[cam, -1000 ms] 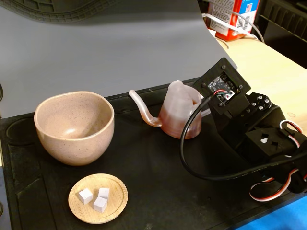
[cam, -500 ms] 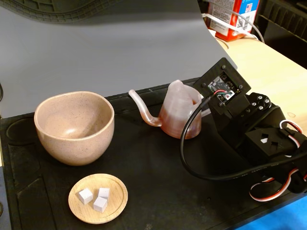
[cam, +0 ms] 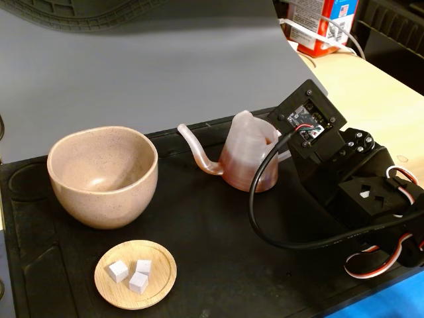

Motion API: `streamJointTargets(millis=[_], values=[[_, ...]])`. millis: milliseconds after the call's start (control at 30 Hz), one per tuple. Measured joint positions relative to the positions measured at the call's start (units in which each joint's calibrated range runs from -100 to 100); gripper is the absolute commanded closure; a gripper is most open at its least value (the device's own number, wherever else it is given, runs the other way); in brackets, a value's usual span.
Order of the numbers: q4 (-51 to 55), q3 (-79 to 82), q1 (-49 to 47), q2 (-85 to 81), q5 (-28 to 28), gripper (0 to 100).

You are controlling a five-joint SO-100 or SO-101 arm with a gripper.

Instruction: Pick up a kettle and pour liquid into a cup.

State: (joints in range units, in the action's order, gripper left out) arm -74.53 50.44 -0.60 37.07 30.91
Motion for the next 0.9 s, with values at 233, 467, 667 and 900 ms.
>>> streamJointTargets(millis=[233, 467, 667, 900], values=[[0.0, 0.0, -0.5, 0.0, 1.9, 99], [5.9, 1.9, -1.8, -11.3, 2.6, 99], [12.9, 3.1, -1.8, -20.6, 2.6, 99], [17.6, 3.1, -4.4, -24.8, 1.6, 99]])
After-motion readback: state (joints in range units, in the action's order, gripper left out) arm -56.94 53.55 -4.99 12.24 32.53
